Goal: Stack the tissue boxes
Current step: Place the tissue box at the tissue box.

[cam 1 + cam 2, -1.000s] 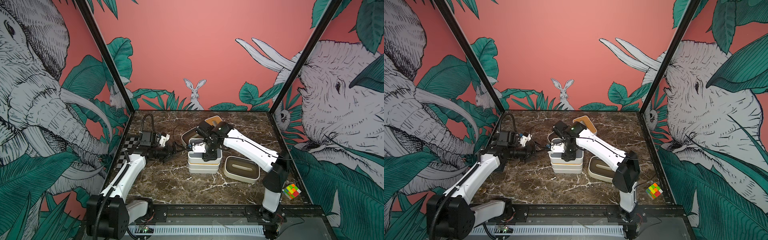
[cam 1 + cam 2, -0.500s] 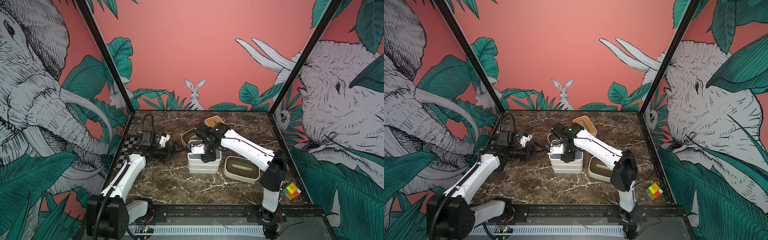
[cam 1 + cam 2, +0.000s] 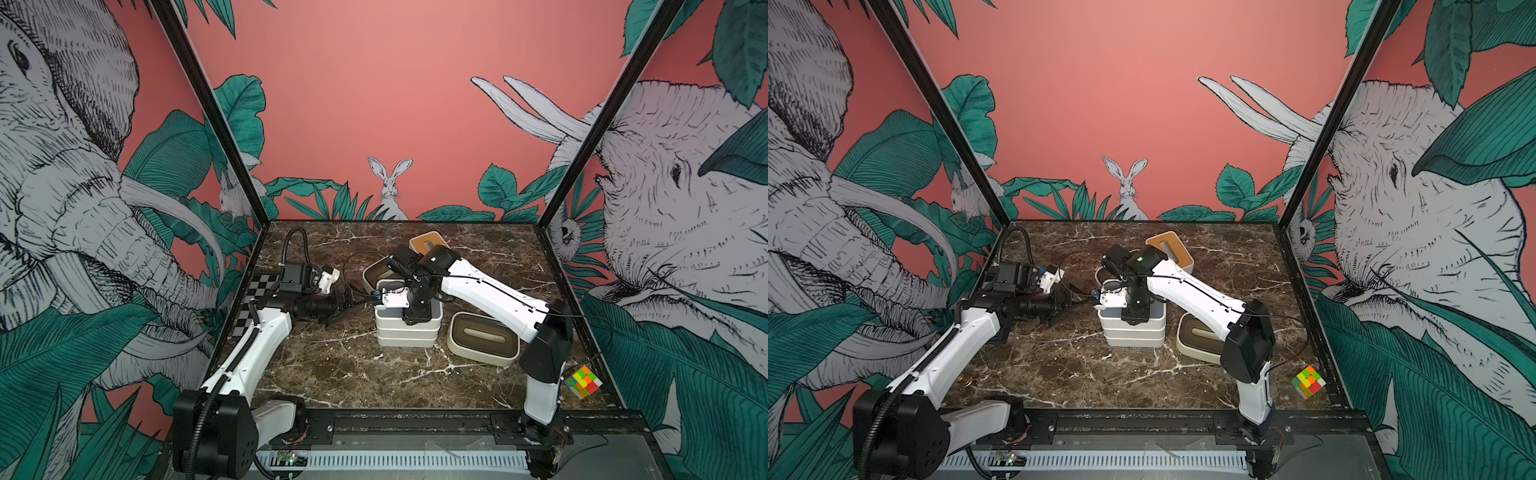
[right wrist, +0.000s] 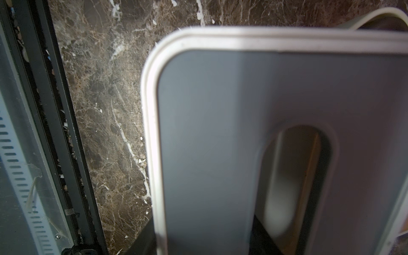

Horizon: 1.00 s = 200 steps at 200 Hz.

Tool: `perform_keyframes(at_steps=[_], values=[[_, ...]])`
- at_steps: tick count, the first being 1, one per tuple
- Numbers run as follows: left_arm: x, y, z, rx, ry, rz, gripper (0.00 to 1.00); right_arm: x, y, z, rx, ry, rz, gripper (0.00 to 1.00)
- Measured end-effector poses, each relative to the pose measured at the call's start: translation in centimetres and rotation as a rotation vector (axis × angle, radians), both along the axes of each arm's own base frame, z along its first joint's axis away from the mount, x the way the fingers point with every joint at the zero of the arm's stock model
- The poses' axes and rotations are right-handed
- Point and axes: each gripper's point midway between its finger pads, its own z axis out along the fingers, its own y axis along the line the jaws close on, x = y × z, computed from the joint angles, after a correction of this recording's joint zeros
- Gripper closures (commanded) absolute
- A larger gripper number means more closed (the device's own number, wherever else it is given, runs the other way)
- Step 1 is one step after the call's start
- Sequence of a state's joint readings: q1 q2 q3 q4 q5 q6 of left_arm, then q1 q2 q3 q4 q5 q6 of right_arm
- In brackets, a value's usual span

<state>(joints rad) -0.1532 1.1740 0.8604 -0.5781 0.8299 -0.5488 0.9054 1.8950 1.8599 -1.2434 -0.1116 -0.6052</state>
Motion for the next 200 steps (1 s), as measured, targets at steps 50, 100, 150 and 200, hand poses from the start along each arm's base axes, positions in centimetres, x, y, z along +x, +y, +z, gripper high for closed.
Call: perform_keyframes(at_steps=[50, 100, 150, 200], values=[[0.0, 0.0, 0.0, -0.001, 0.000, -0.001, 0.01, 0.3, 0.0, 0.0, -0.001, -0.010, -0.020, 0.33], [0.0, 0.0, 0.0, 0.000, 0.000, 0.000, 0.01, 0.5, -0.1, 0.0, -0.004, -0.022, -0.031, 0.29], [0.2, 0.2, -0.2, 0.019, -0.004, 0.010, 0.02, 0.6, -0.1, 0.7, 0.013, -0.035, -0.046, 0.25], [0.6, 0.4, -0.1, 0.041, -0.022, 0.025, 0.07, 0.6, -0.1, 2.6, 0.067, -0.068, -0.067, 0.24]])
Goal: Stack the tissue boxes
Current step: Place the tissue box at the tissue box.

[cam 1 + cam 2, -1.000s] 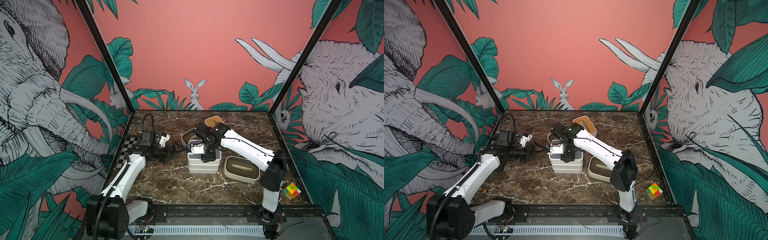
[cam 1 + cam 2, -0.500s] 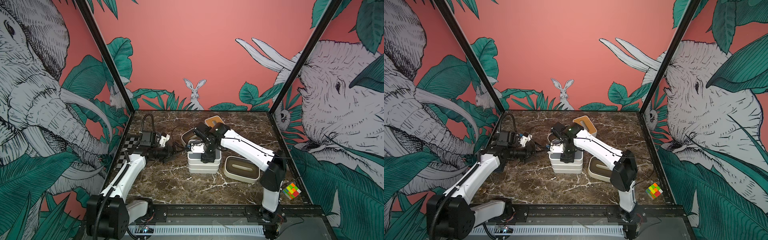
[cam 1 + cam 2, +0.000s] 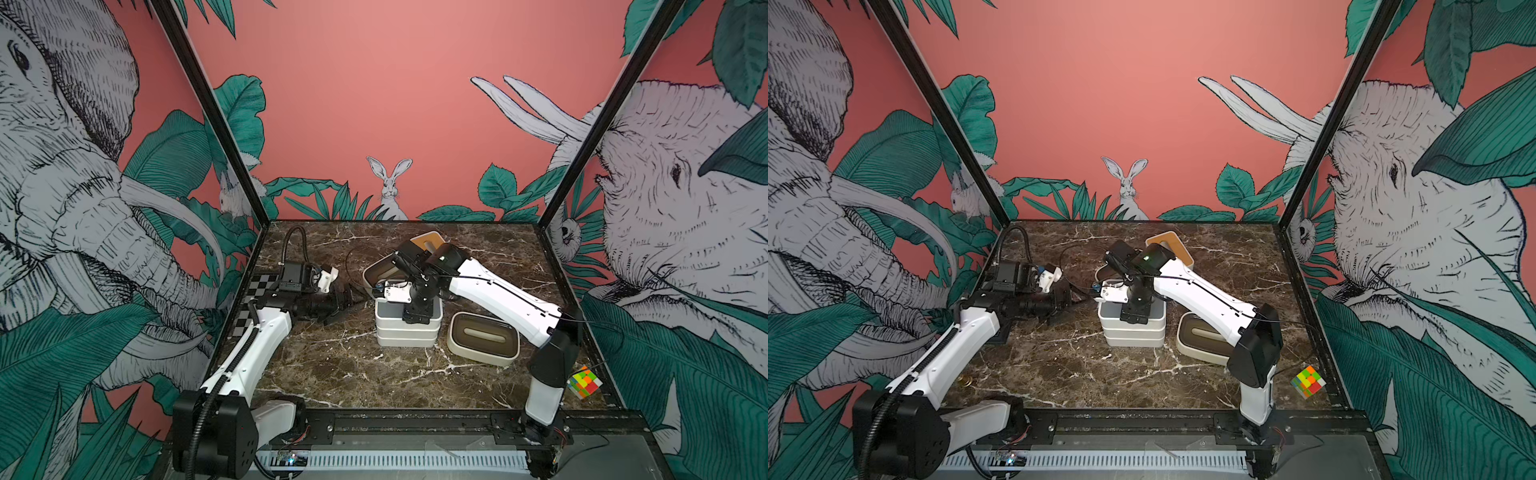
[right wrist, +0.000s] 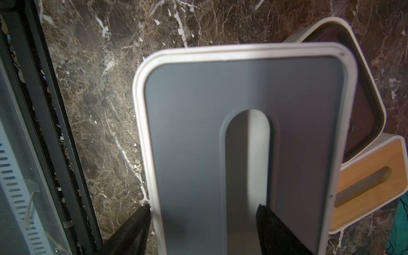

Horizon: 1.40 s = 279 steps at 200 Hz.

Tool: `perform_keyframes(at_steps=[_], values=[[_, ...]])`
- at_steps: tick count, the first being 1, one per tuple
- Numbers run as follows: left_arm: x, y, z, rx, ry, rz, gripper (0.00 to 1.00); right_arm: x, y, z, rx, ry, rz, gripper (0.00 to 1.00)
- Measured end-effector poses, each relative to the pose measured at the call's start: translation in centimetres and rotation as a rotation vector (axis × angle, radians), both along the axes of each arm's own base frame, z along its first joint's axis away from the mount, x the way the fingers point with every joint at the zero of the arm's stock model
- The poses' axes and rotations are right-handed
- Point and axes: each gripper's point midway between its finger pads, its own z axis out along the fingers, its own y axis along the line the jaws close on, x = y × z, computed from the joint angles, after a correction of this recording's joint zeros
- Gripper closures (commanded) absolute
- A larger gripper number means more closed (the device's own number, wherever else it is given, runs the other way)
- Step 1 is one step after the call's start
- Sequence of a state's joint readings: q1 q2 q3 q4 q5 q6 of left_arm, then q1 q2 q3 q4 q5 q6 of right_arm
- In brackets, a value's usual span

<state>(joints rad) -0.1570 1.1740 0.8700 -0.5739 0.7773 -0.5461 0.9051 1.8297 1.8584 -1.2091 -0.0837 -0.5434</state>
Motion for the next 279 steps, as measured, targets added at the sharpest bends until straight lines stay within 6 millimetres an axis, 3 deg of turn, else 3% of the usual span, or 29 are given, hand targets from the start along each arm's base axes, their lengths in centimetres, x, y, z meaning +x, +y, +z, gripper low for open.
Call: perform_keyframes(at_steps=[44, 64, 85, 113, 133, 158, 183, 206, 234, 279], values=[[0.4, -2.7, 1.2, -0.005, -0.057, -0.059, 0.18, 0.9, -1.4, 2.7, 0.165, 0.004, -0.129, 0.24], [0.8, -3.7, 1.9, -0.010, -0.093, -0.072, 0.21, 3.8, -3.6, 4.5, 0.281, -0.013, -0.320, 0.26], [1.5, -3.7, 2.4, -0.012, -0.116, -0.056, 0.26, 7.2, -5.4, 5.7, 0.375, -0.031, -0.510, 0.34], [2.1, -4.3, 2.7, -0.031, -0.132, -0.056, 0.31, 10.5, -6.5, 5.2, 0.445, 0.010, -0.718, 0.40], [2.2, -5.0, 2.7, -0.041, -0.132, -0.063, 0.33, 11.6, -6.9, 3.7, 0.468, 0.071, -0.821, 0.41], [2.2, -5.6, 2.7, -0.050, -0.130, -0.076, 0.34, 11.3, -7.4, 1.5, 0.496, 0.177, -0.926, 0.40], [2.2, -5.8, 2.5, -0.054, -0.125, -0.086, 0.35, 9.4, -8.5, -0.3, 0.548, 0.279, -1.035, 0.39], [2.1, -5.9, 2.5, -0.059, -0.122, -0.093, 0.35, 7.7, -9.2, 0.5, 0.622, 0.317, -1.080, 0.39], [2.0, -6.1, 2.7, -0.064, -0.126, -0.104, 0.36, 7.1, -9.6, 1.8, 0.700, 0.318, -1.094, 0.39], [1.9, -6.4, 2.2, -0.067, -0.107, -0.117, 0.43, 6.8, -9.4, 1.3, 0.731, 0.356, -1.113, 0.40]])
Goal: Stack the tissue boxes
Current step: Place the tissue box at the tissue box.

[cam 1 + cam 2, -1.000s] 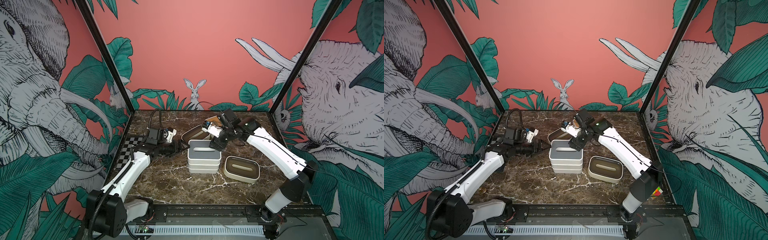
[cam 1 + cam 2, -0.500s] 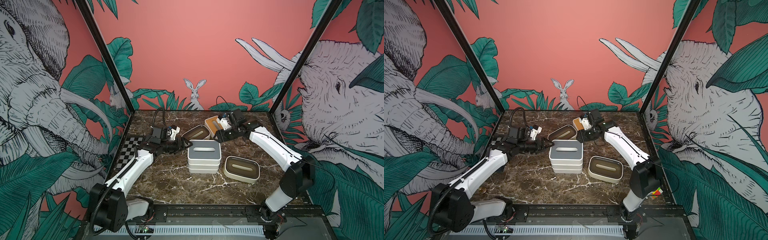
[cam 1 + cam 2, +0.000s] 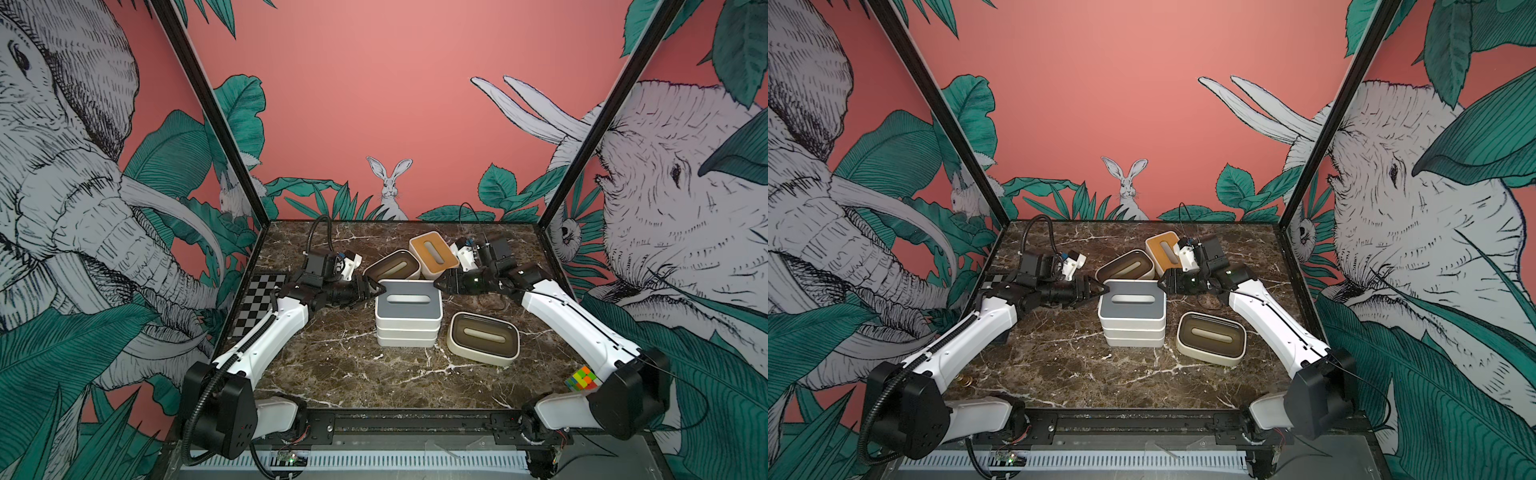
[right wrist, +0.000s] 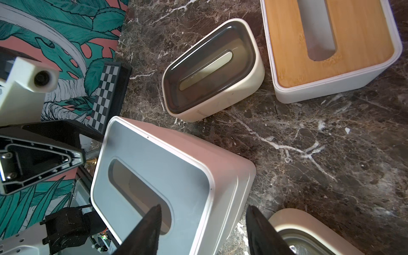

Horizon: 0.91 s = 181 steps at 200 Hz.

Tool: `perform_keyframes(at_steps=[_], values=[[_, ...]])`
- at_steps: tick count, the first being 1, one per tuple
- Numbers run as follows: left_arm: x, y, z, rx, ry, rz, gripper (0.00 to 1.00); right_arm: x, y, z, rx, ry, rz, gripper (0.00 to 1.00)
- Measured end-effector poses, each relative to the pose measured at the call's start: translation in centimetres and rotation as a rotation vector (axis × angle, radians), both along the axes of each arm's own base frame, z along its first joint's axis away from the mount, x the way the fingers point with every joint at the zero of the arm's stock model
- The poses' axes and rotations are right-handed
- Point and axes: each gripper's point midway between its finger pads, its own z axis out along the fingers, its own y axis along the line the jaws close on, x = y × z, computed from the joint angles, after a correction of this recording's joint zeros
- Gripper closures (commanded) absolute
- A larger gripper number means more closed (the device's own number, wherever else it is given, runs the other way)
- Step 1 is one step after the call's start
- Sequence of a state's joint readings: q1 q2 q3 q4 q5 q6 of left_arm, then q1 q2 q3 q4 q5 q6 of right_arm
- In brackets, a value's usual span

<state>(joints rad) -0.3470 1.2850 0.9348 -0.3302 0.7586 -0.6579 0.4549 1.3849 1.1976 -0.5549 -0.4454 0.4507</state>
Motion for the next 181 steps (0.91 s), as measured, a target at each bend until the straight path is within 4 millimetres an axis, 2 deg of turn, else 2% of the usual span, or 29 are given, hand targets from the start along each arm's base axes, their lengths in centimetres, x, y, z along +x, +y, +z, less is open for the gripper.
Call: perform_keyframes(at_steps=[34, 181], values=[[-0.03, -0.16, 0.33, -0.008, -0.006, -0.011, 0.46, -0.45, -0.05, -0.69, 0.015, 0.022, -0.006, 0.40], [-0.05, -0.31, 0.52, -0.014, -0.006, -0.017, 0.46, -0.63, 0.54, -0.33, 0.076, 0.028, 0.000, 0.39]])
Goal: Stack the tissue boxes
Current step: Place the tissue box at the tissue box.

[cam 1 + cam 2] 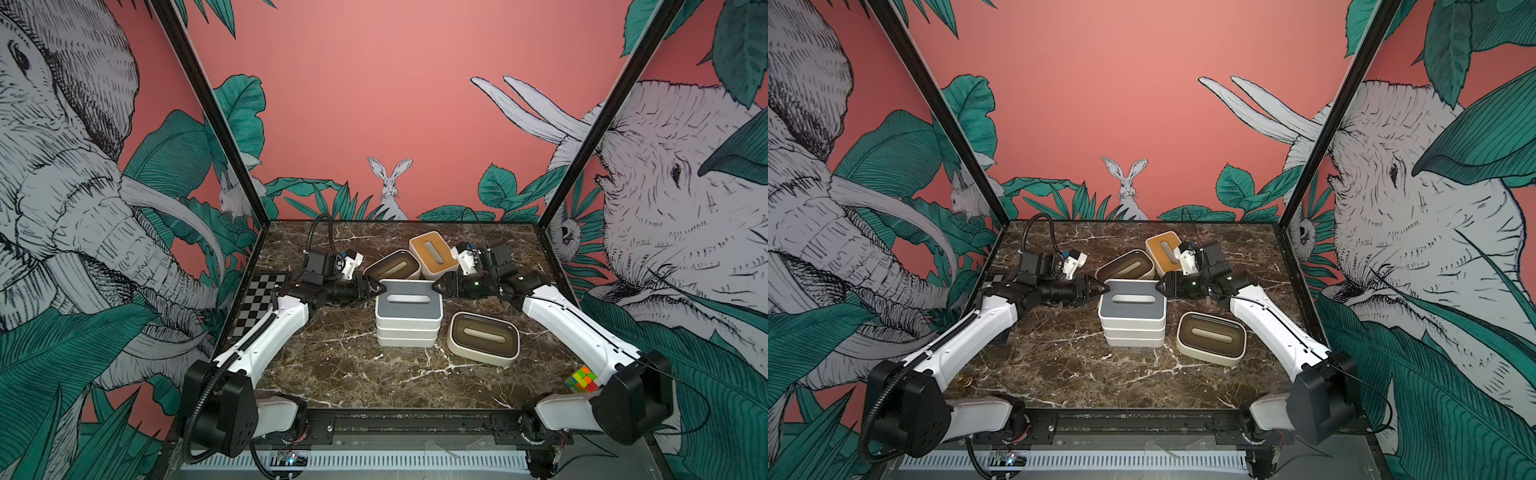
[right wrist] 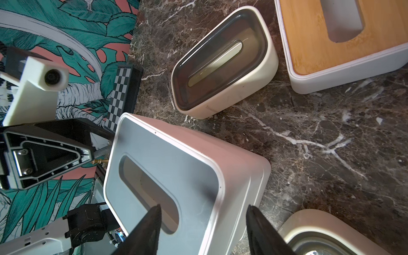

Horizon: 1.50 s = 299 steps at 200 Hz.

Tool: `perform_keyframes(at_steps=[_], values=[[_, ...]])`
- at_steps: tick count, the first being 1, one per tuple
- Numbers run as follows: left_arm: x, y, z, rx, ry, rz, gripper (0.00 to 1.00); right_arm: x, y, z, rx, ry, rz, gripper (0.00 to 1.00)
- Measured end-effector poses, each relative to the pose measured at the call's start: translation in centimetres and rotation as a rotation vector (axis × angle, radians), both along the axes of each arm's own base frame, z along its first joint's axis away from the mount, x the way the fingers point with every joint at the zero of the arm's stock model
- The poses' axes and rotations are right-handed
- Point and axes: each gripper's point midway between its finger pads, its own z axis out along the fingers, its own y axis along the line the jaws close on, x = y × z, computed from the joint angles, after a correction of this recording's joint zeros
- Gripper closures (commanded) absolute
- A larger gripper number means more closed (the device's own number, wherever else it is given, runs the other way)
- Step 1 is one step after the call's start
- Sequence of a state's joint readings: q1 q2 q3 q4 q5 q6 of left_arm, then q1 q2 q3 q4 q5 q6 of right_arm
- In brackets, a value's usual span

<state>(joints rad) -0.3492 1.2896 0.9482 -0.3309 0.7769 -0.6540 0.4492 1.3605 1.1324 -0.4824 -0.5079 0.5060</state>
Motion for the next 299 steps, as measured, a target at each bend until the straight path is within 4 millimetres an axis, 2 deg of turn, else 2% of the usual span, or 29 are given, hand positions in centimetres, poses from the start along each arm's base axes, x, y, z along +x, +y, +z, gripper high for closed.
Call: perform_keyframes(at_steps=[121, 171, 229, 265, 299], values=[[-0.2, -0.2, 0.3, 0.005, 0.003, -0.010, 0.41, -0.1, 0.1, 0.1, 0.008, 0.003, 0.004, 0.39], [0.3, 0.6, 1.1, 0.062, -0.048, 0.023, 0.38, -0.5, -0.3, 0.1, -0.005, 0.007, -0.002, 0.37], [0.4, 0.7, 1.0, 0.076, -0.056, 0.025, 0.37, -0.6, -0.1, -0.2, 0.005, 0.006, 0.007, 0.37], [1.4, 0.4, 1.0, 0.081, -0.105, 0.011, 0.36, -0.5, 0.2, -0.1, 0.019, 0.004, 0.018, 0.38], [3.8, -1.0, 0.3, 0.070, -0.110, -0.028, 0.37, -0.4, 0.3, -0.2, 0.023, 0.005, 0.021, 0.37]])
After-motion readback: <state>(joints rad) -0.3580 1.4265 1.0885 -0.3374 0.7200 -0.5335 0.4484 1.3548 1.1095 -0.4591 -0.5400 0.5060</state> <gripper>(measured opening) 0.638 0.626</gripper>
